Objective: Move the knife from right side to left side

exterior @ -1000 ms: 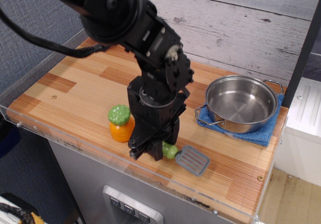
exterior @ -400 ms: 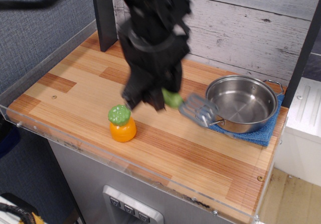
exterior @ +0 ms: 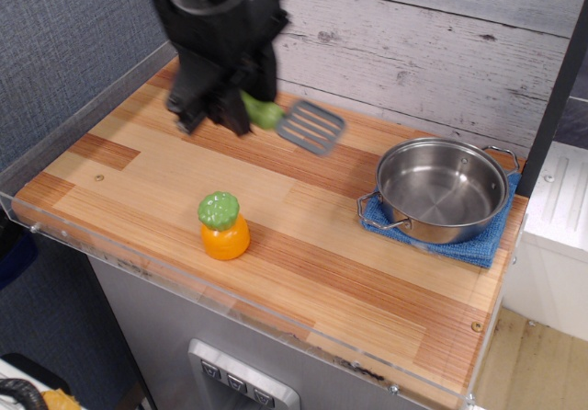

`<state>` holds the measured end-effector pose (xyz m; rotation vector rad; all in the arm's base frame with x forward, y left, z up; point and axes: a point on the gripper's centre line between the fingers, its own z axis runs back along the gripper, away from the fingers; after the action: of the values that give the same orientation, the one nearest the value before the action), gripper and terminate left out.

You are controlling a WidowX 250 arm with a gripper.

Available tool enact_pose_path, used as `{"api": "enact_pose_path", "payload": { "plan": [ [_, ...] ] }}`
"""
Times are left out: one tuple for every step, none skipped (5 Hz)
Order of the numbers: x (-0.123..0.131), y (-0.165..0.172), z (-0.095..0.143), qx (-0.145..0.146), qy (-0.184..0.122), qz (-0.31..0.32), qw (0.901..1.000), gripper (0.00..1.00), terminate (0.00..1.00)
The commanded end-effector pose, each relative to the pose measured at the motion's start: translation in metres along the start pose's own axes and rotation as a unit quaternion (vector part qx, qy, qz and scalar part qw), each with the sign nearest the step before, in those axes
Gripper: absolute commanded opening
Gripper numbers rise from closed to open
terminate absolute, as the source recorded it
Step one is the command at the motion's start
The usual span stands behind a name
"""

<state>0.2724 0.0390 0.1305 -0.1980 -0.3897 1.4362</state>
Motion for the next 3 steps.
{"api": "enact_pose_path", "payload": {
  "plan": [
    [0.055, -0.018, -0.019, 0.001, -0.038, 0.034, 0.9987, 0.0, 0.0],
    [0.072, -0.026, -0.037, 0.017, -0.052, 0.047, 0.9974, 0.0, 0.0],
    [0.081, -0.031, -0.057, 0.022, -0.056, 0.06, 0.9964, 0.0, 0.0]
  ]
}}
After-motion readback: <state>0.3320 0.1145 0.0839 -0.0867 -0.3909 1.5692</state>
